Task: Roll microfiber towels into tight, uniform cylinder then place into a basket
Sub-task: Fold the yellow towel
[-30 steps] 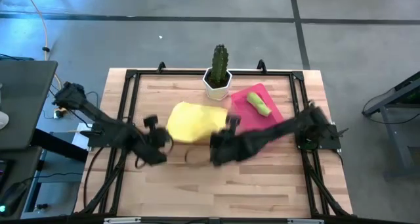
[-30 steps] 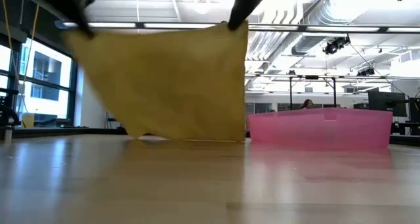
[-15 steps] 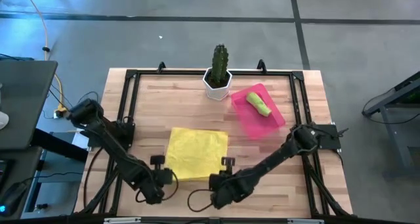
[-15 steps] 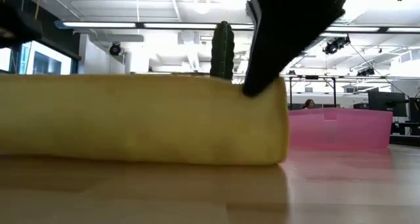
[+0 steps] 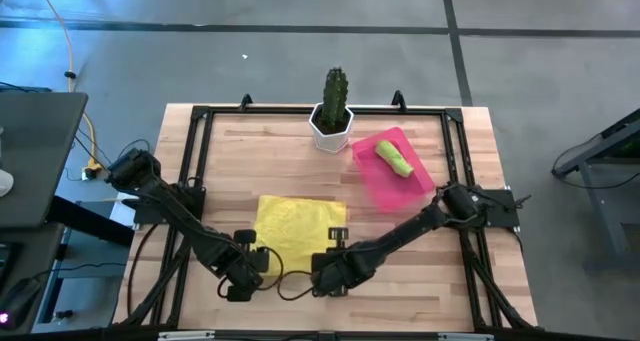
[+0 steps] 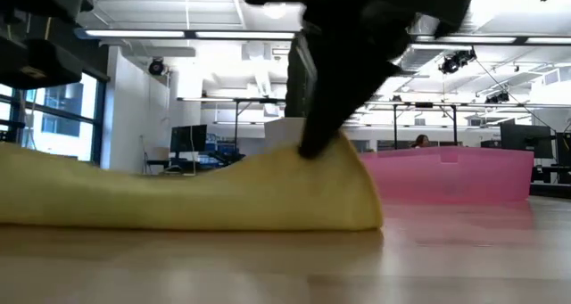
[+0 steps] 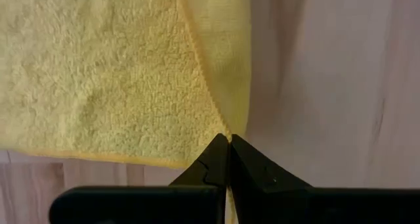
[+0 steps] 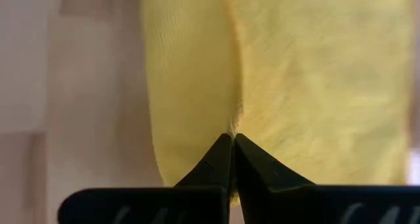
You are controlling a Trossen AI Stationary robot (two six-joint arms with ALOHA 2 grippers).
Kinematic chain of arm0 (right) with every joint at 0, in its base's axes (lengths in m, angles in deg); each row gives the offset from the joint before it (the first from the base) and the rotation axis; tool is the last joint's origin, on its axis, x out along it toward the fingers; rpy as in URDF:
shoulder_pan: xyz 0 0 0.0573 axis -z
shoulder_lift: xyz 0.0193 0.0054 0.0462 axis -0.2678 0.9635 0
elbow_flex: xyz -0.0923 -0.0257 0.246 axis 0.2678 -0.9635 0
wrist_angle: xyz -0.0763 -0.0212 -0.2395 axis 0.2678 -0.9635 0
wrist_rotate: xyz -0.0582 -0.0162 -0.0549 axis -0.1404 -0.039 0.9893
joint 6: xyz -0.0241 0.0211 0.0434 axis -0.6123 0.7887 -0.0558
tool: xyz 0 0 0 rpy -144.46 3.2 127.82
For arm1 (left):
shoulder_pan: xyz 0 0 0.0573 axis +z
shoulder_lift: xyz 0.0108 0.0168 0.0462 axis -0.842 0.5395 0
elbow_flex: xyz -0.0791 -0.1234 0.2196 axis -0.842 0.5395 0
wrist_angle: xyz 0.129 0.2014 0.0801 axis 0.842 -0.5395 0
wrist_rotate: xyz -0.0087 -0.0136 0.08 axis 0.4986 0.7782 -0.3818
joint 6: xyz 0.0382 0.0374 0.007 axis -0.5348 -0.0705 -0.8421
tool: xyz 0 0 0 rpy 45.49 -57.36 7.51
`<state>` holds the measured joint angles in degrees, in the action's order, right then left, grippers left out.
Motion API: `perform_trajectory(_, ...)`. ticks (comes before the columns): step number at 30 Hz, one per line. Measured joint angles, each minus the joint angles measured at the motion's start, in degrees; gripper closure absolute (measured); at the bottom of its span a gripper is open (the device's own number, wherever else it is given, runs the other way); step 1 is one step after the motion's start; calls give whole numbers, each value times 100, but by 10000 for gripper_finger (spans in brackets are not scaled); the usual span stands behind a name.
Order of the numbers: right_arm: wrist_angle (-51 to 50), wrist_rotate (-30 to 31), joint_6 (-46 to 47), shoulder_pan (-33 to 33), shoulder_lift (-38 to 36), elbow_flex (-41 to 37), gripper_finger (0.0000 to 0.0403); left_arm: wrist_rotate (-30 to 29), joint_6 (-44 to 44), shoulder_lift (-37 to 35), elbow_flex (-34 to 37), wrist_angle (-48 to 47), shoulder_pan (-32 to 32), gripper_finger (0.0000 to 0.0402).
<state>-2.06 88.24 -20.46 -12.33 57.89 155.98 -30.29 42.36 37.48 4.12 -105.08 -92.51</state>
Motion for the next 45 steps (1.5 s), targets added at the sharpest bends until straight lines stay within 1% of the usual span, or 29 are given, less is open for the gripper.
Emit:
perform_trajectory(3,843,-287,60,-14,-201,-698,403,26,51,0,23,17,-42,402)
perform_trajectory(4,1155,-296,124,-26,-310,-1009,403,1,47,0,24,27,-56,402)
perform_trajectory(8,2386,-22,393,-47,-954,-2163,403,-263,43,0,23,17,-81,402)
perform_trajectory(10,2831,248,346,-47,-1352,-2569,403,-576,-27,0,23,-12,-2,402)
perform_trajectory(13,2725,653,464,53,-1832,-3035,403,-1180,-212,0,23,-85,253,402)
perform_trajectory(16,2593,712,916,321,-2174,-3416,403,-1697,-426,0,23,-304,614,402)
perform_trajectory(18,2696,723,1206,518,-2253,-3589,403,-1846,-522,0,23,-492,896,402)
perform_trajectory(20,2804,682,1423,663,-2225,-3789,403,-1859,-597,0,39,-637,1144,402)
perform_trajectory(23,3304,452,1279,842,-2092,-3995,403,-1876,-539,0,145,-626,1421,402)
perform_trajectory(26,3515,651,1130,948,-2111,-4082,403,-1875,-405,0,274,-573,1580,402)
perform_trajectory(28,3415,827,1016,998,-2162,-4119,403,-1871,-399,0,352,-593,1649,402)
perform_trajectory(29,3435,814,952,1039,-2164,-4120,403,-1845,-388,0,380,-541,1670,402)
perform_trajectory(31,3471,673,951,1112,-2164,-4130,403,-1792,-350,0,412,-473,1704,402)
perform_trajectory(35,3521,88,1162,1225,-2164,-4131,403,-1714,-300,0,425,-200,1706,402)
perform_trajectory(39,3579,48,951,1248,-2164,-4131,403,-1673,-302,0,425,-199,1716,401)
perform_trajectory(41,3600,48,811,1311,-2164,-4131,403,-1773,-381,0,425,-221,1768,401)
perform_trajectory(45,3625,237,461,1536,-2164,-4130,403,-2266,-675,0,425,-258,1941,401)
